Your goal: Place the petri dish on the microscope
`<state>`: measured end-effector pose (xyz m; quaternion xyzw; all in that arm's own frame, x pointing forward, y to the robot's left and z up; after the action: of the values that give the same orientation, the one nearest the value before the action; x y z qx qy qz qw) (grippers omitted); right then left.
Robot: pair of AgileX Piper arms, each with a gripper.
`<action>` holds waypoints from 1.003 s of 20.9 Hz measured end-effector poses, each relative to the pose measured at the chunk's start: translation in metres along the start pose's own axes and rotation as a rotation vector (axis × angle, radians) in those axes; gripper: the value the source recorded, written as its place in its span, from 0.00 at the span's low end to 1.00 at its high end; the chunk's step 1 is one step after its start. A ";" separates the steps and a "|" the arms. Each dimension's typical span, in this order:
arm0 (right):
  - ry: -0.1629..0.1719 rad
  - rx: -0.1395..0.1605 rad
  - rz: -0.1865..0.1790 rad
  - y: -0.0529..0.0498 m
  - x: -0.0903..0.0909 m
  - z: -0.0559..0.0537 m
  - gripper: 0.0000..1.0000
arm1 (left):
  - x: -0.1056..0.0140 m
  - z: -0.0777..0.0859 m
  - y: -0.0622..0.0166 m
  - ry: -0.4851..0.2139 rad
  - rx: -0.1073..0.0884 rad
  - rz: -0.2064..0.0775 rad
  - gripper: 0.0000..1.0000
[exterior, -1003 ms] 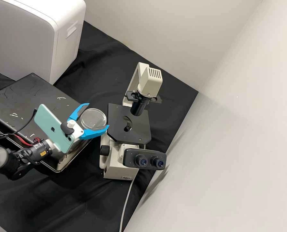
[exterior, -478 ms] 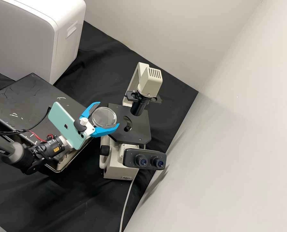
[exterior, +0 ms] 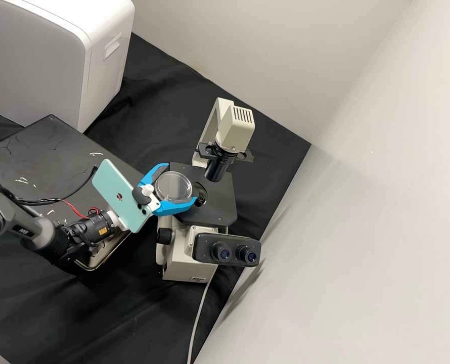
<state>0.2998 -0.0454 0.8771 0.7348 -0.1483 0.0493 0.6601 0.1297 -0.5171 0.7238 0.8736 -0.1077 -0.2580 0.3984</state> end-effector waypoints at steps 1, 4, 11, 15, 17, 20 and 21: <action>-0.007 -0.011 -0.006 -0.002 0.003 0.002 0.00 | 0.000 0.000 -0.0012 0.000 0.003 -0.007 1.00; -0.016 -0.020 0.008 -0.003 0.010 0.004 0.00 | 0.001 0.000 -0.0016 0.000 0.003 -0.009 1.00; -0.013 -0.048 0.010 -0.006 0.028 0.007 0.00 | 0.000 0.000 -0.0016 -0.001 0.003 -0.009 1.00; -0.015 -0.048 0.009 -0.006 0.036 0.007 0.00 | 0.000 0.000 -0.0016 -0.001 0.003 -0.009 1.00; -0.019 -0.057 0.006 -0.007 0.040 0.008 0.00 | 0.000 0.000 -0.0016 -0.001 0.003 -0.009 1.00; -0.026 -0.062 0.014 -0.008 0.047 0.011 0.00 | 0.000 0.000 -0.0016 -0.001 0.003 -0.009 1.00; -0.028 -0.060 0.018 -0.008 0.049 0.012 0.00 | 0.001 0.000 -0.0019 -0.001 0.004 -0.011 1.00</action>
<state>0.3473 -0.0637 0.8813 0.7140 -0.1656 0.0407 0.6790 0.1300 -0.5163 0.7219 0.8748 -0.1038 -0.2603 0.3951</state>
